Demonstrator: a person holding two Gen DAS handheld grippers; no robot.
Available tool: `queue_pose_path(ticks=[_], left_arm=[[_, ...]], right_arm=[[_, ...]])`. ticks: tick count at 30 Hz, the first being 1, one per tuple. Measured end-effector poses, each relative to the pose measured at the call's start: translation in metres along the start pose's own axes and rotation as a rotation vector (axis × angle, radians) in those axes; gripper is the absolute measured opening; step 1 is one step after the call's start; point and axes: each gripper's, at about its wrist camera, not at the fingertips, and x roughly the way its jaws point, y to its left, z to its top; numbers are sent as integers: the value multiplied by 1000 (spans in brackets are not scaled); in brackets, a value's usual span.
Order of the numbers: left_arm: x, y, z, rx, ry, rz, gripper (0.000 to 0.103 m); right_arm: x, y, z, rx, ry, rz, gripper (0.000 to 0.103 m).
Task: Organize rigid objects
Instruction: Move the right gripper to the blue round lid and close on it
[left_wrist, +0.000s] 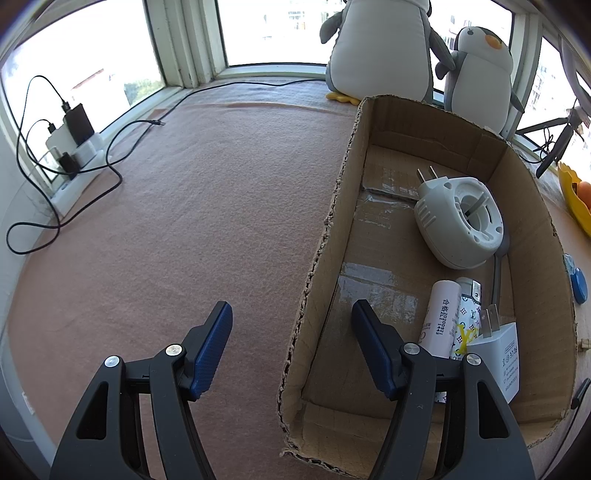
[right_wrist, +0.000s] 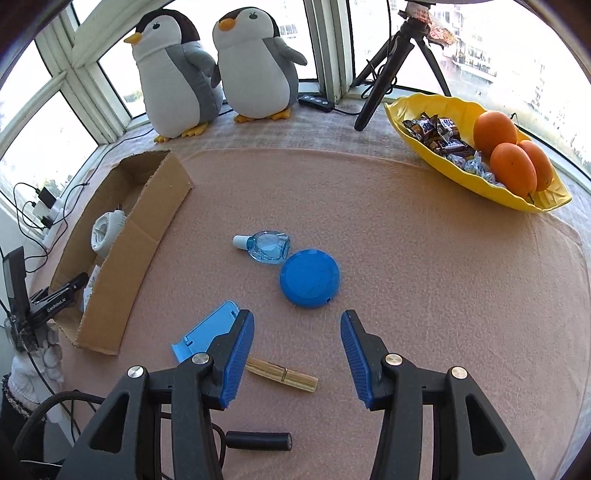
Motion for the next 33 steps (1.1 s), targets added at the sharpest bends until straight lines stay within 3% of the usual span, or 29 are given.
queue_pose_path(ticks=[20, 24, 33], left_arm=[[0, 0, 0, 0, 0, -1, 69], [-1, 0, 0, 0, 0, 0, 69], [0, 0, 0, -1, 0, 0, 69]], right_arm=[[52, 15, 27, -106, 118, -89, 45], [61, 16, 30, -113, 140, -106, 55], [76, 13, 34, -99, 188, -89, 56]])
